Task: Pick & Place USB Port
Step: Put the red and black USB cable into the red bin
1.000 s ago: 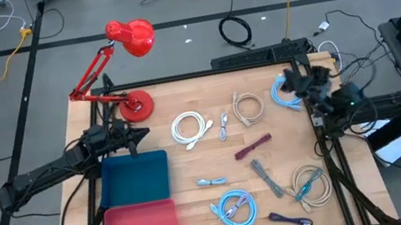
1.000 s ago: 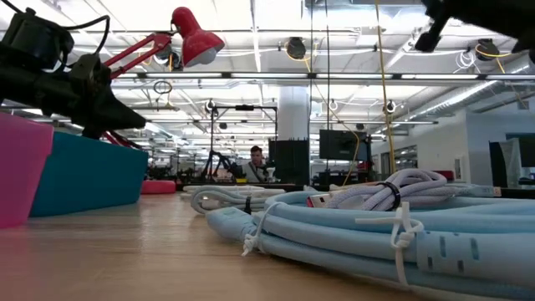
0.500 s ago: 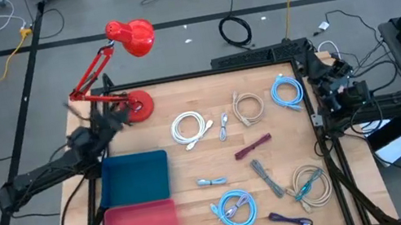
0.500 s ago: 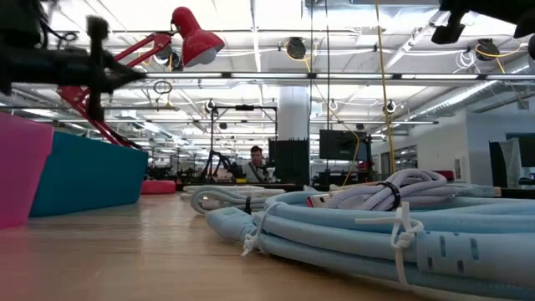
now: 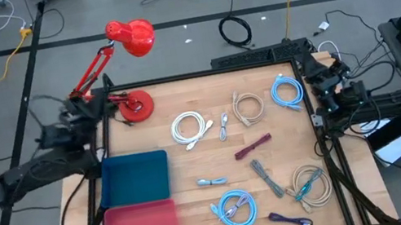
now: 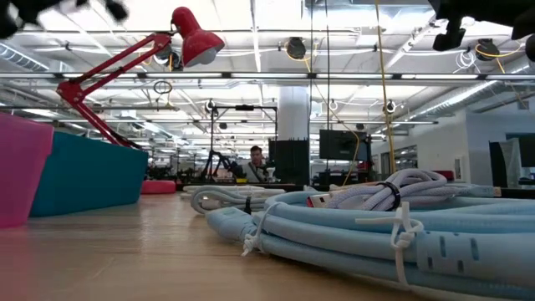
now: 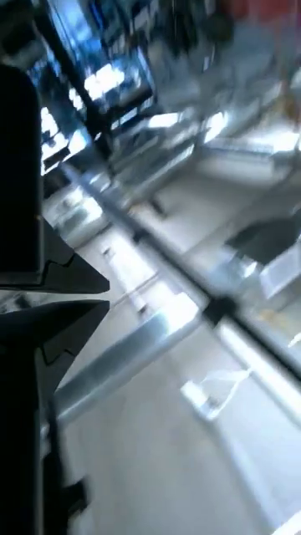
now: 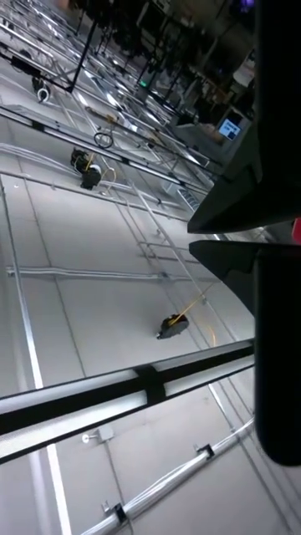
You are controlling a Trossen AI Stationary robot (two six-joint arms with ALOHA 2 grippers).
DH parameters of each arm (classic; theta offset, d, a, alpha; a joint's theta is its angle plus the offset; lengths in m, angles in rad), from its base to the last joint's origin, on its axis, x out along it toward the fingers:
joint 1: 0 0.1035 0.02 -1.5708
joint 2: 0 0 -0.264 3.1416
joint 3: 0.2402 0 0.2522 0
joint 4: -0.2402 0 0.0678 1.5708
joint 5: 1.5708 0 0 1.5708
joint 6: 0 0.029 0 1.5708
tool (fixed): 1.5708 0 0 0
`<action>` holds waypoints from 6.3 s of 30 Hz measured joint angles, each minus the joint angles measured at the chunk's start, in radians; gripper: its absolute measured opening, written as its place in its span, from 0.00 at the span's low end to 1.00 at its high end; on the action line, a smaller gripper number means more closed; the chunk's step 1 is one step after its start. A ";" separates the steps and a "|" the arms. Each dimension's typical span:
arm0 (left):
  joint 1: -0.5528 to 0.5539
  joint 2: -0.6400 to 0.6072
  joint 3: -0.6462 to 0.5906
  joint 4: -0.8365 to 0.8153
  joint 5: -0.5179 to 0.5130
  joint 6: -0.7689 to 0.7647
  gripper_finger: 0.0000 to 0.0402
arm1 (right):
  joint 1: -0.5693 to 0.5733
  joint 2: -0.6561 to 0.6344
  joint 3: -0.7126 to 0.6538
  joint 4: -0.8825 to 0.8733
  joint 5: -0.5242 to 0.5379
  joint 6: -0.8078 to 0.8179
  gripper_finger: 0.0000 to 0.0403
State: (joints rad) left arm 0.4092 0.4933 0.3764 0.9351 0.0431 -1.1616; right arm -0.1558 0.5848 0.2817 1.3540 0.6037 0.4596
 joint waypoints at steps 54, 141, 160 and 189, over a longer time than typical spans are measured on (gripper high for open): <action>-0.213 0.596 0.814 -1.434 0.216 0.809 0.06 | 0.231 0.596 0.643 -2.067 -0.947 -0.246 0.16; -0.147 0.679 0.386 -0.211 0.327 0.468 0.08 | 0.260 0.723 1.002 -1.323 -0.369 -0.024 0.03; -0.148 0.865 0.699 -0.359 0.456 0.548 0.49 | 0.249 0.735 1.002 -1.288 -0.369 0.001 0.03; -0.169 0.863 0.741 -0.377 0.492 0.553 0.07 | 0.256 0.817 1.001 -1.181 -0.426 0.031 0.03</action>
State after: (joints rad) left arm 0.2405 1.3560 1.1175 0.5582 0.5356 -0.6090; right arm 0.1005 1.4021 1.2831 0.1734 0.1776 0.4906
